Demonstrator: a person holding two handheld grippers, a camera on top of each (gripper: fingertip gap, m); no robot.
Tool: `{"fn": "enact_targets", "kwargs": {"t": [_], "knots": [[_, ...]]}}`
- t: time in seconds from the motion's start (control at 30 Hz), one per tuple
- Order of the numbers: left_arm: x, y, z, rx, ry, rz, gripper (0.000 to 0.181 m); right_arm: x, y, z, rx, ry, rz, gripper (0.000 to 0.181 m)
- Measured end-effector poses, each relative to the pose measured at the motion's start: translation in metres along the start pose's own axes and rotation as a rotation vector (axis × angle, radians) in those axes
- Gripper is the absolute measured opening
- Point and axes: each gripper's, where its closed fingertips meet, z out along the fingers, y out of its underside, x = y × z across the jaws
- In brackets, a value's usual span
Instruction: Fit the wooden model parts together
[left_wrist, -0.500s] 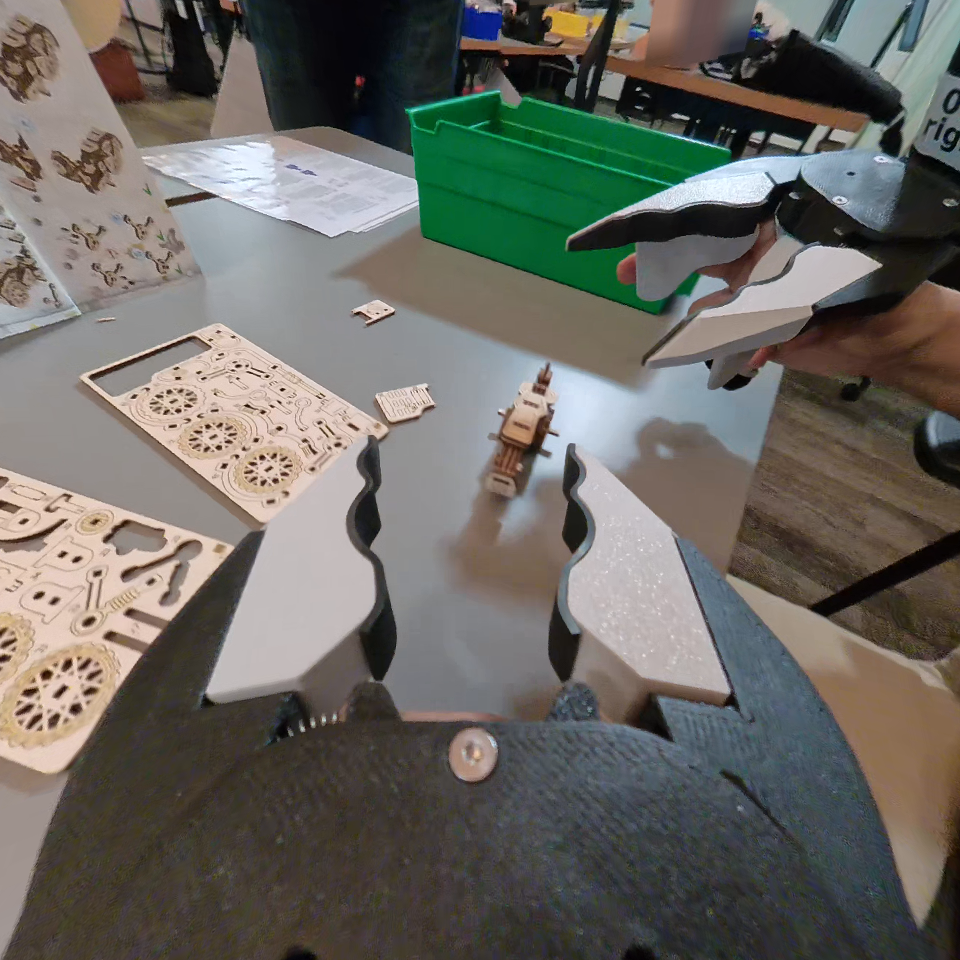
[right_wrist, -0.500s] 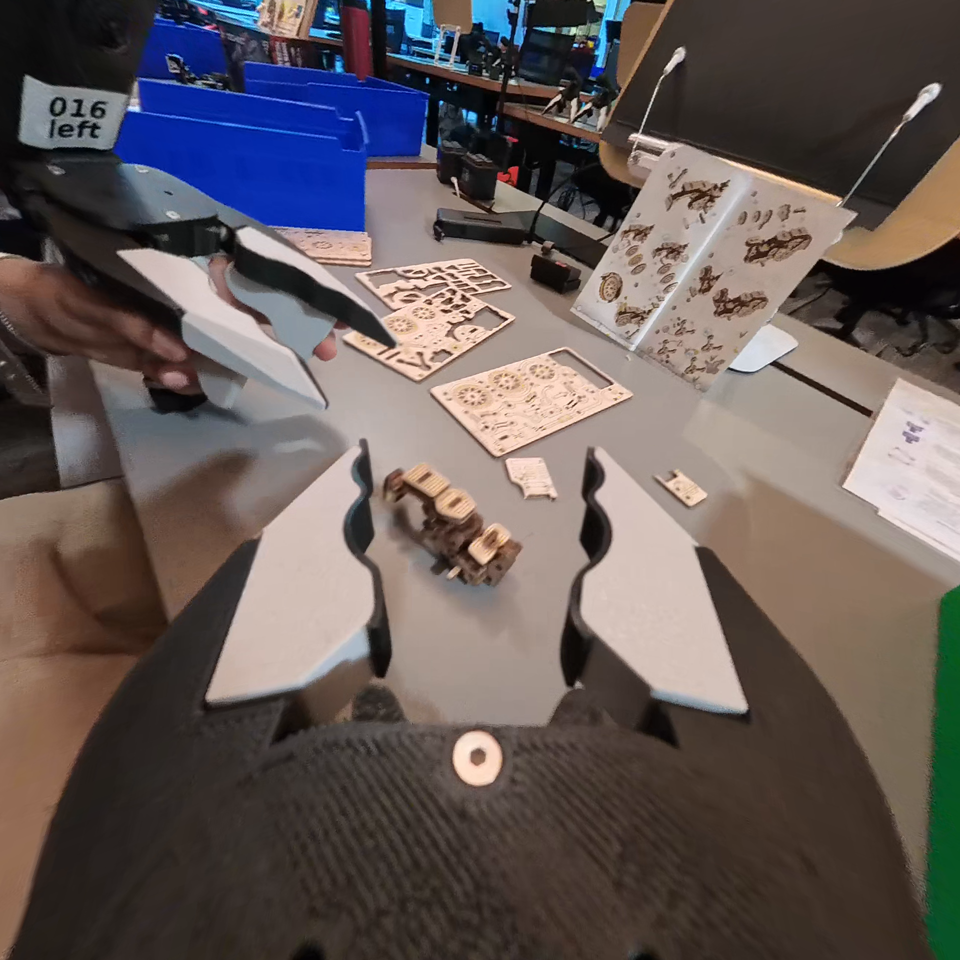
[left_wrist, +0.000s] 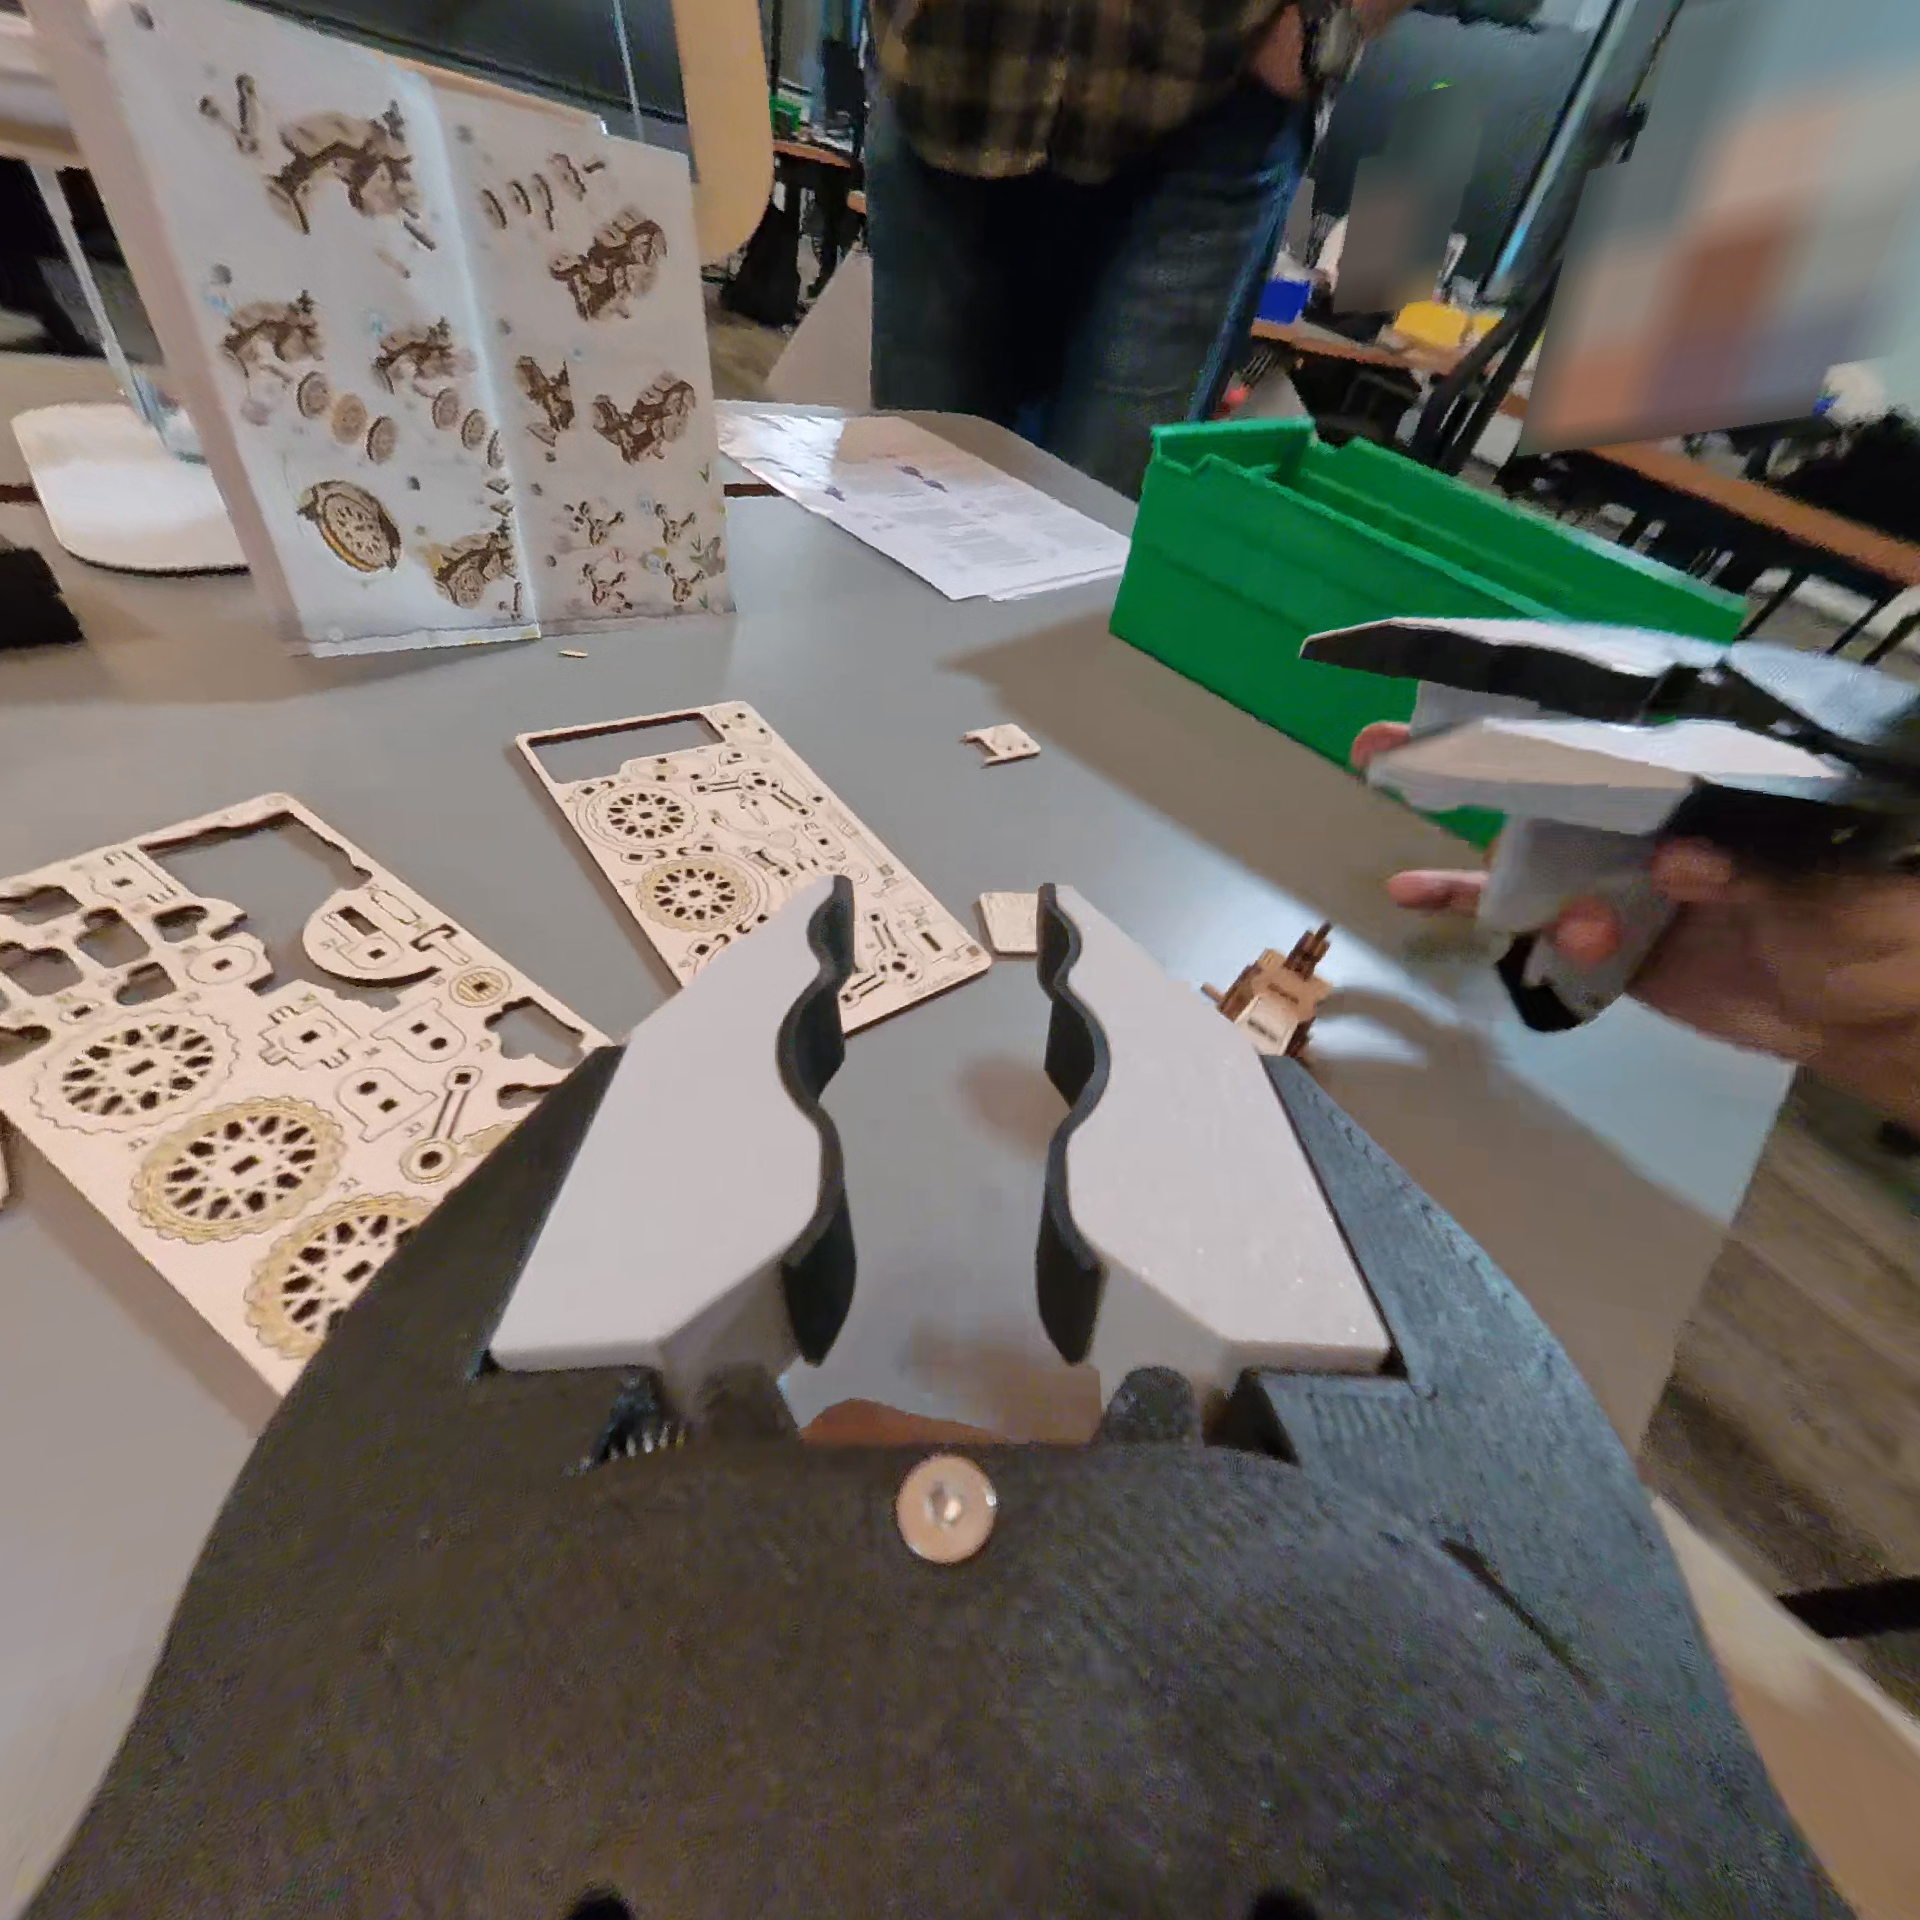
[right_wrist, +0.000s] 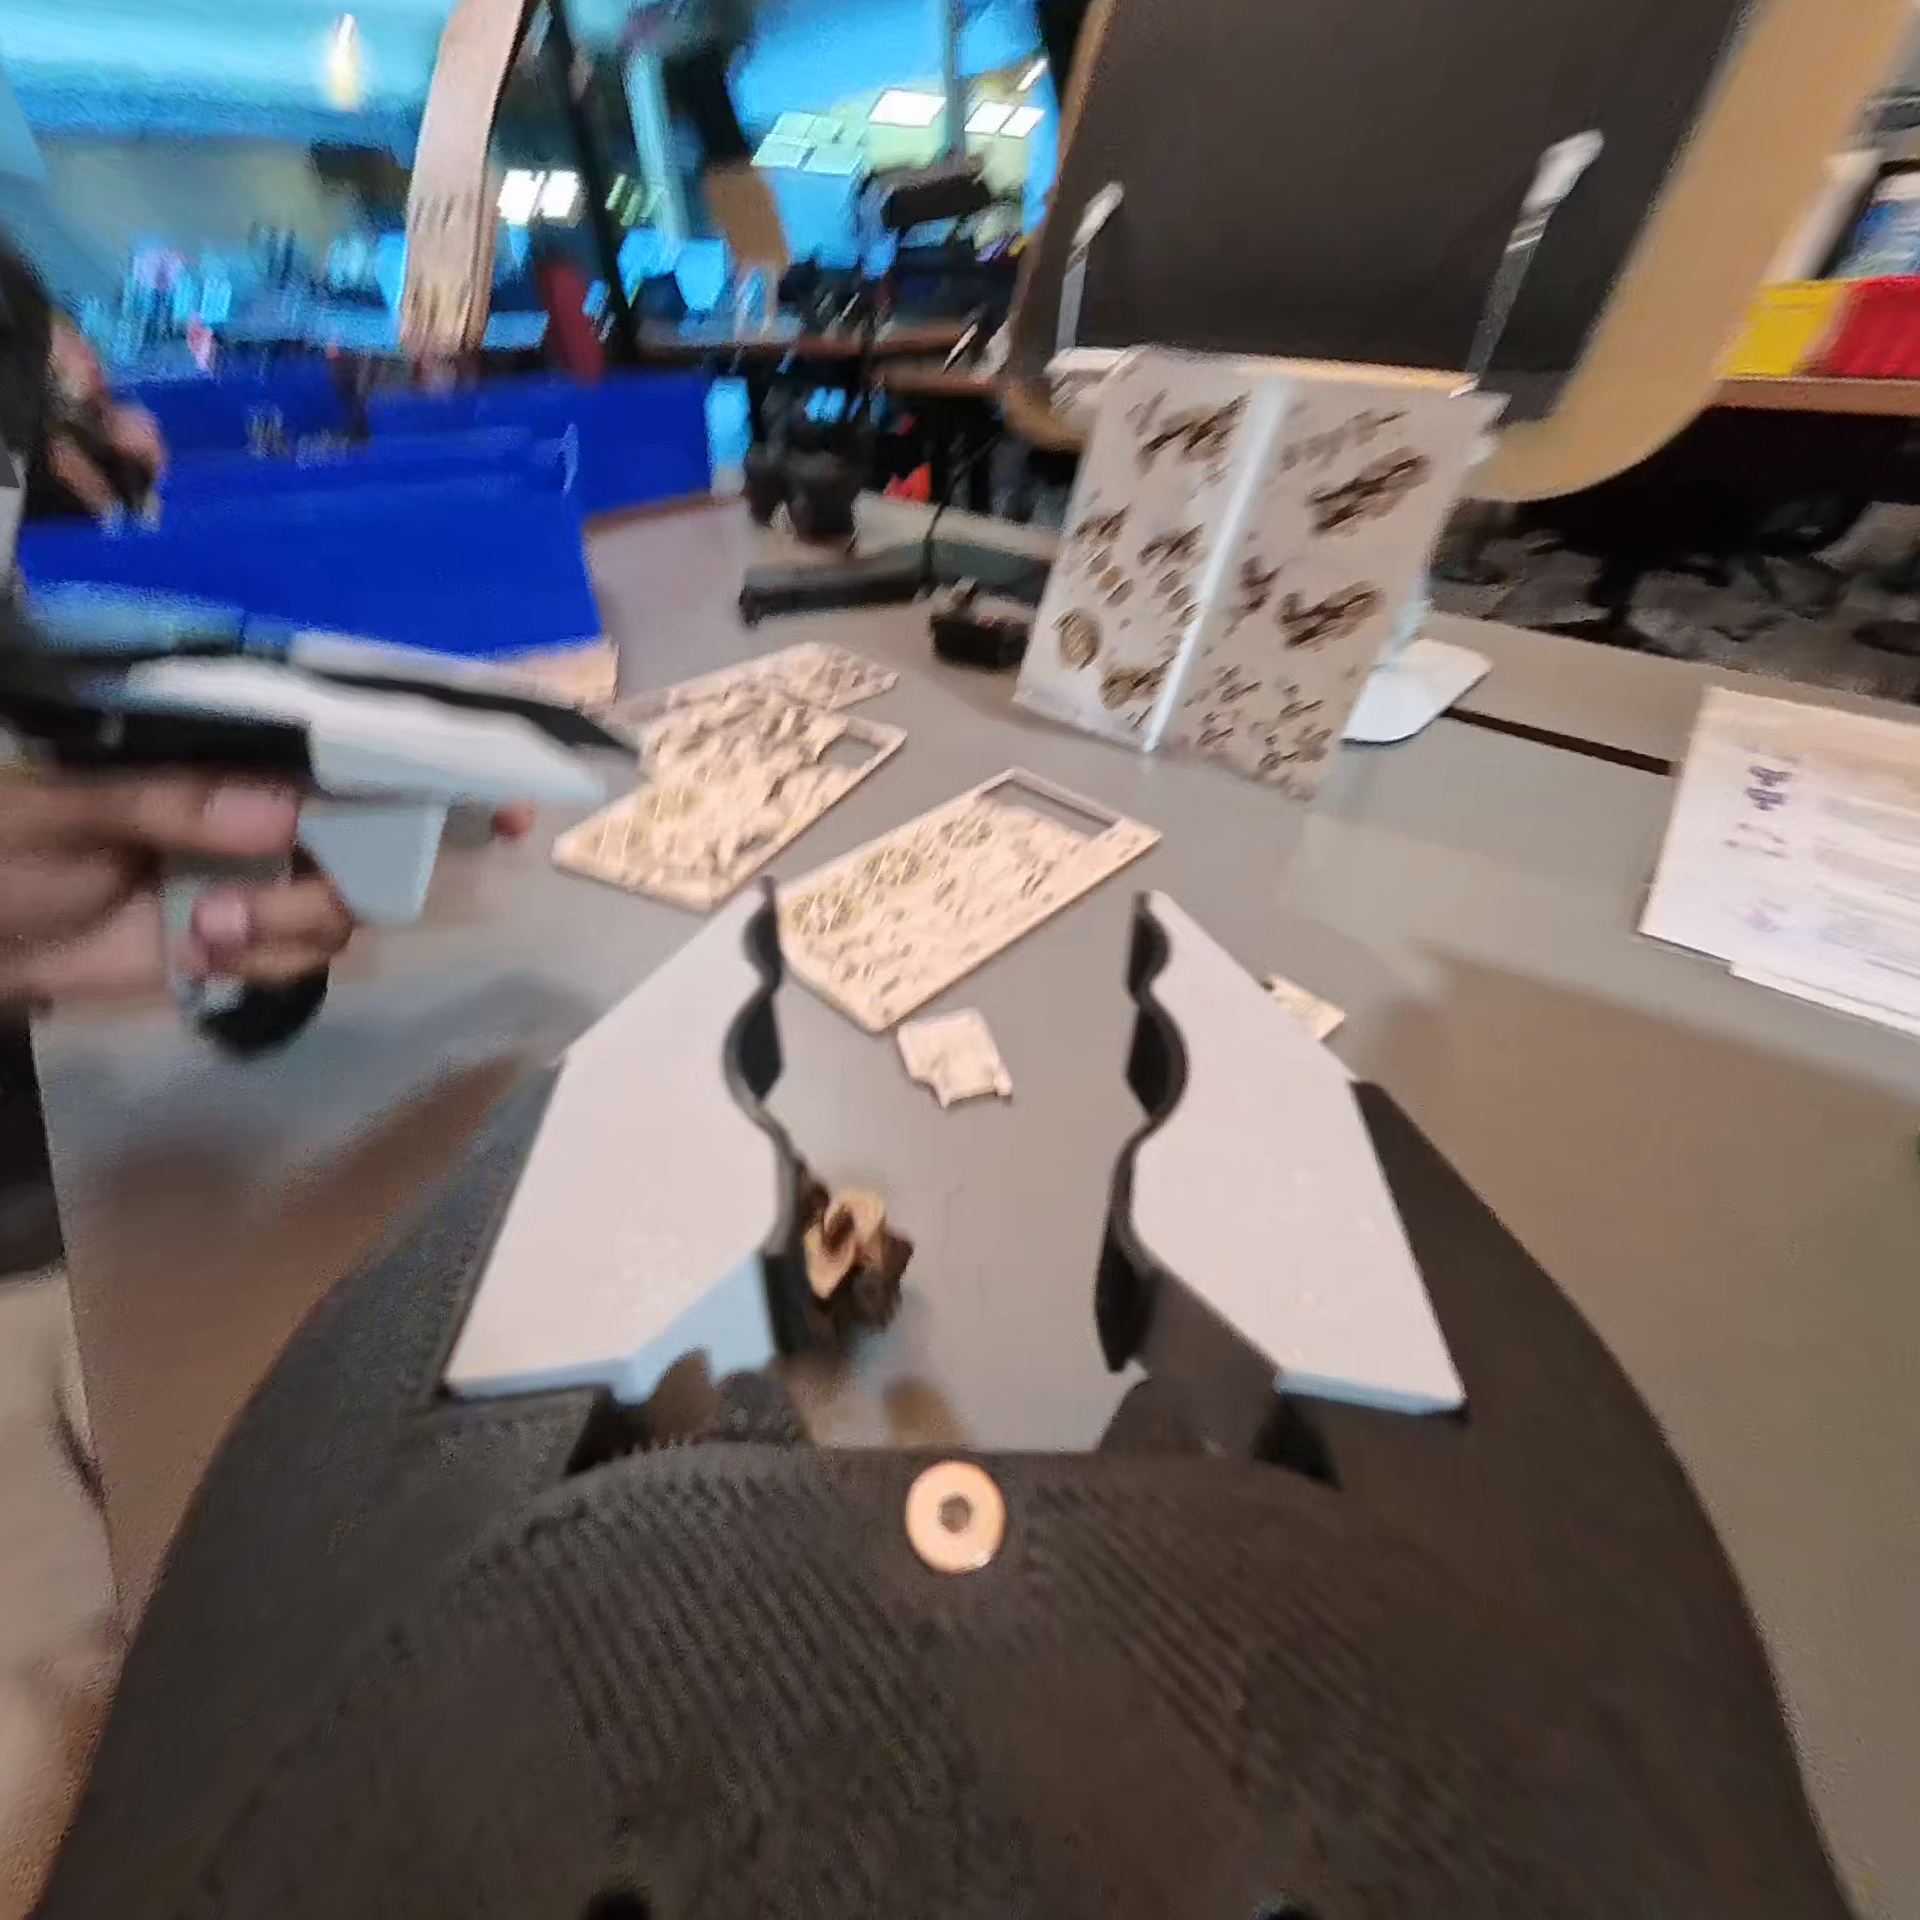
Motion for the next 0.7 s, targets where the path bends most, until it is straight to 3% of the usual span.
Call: {"fn": "enact_targets", "kwargs": {"t": [0.1, 0.17, 0.2, 0.27, 0.47, 0.7], "knots": [[0.005, -0.010, -0.008, 0.038, 0.034, -0.082, 0.040, 0.006, -0.028, -0.007, 0.128, 0.036, 0.198, 0.039], [0.003, -0.008, -0.018, 0.060, 0.012, -0.119, 0.042, -0.003, -0.034, -0.015, 0.145, 0.029, 0.188, 0.014], [0.003, -0.004, -0.023, 0.060, -0.001, -0.136, 0.043, -0.004, -0.033, -0.018, 0.130, 0.068, 0.149, 0.019], [0.004, 0.005, -0.030, 0.052, -0.034, -0.158, 0.045, -0.002, -0.028, -0.023, 0.095, 0.173, 0.057, 0.057], [0.018, 0.005, -0.035, 0.050, -0.077, -0.115, 0.035, -0.017, -0.027, -0.032, 0.109, 0.259, -0.036, 0.048], [-0.004, 0.000, 0.003, 0.008, -0.117, -0.090, 0.028, 0.035, -0.009, -0.009, 0.102, 0.294, 0.140, 0.038]]}}
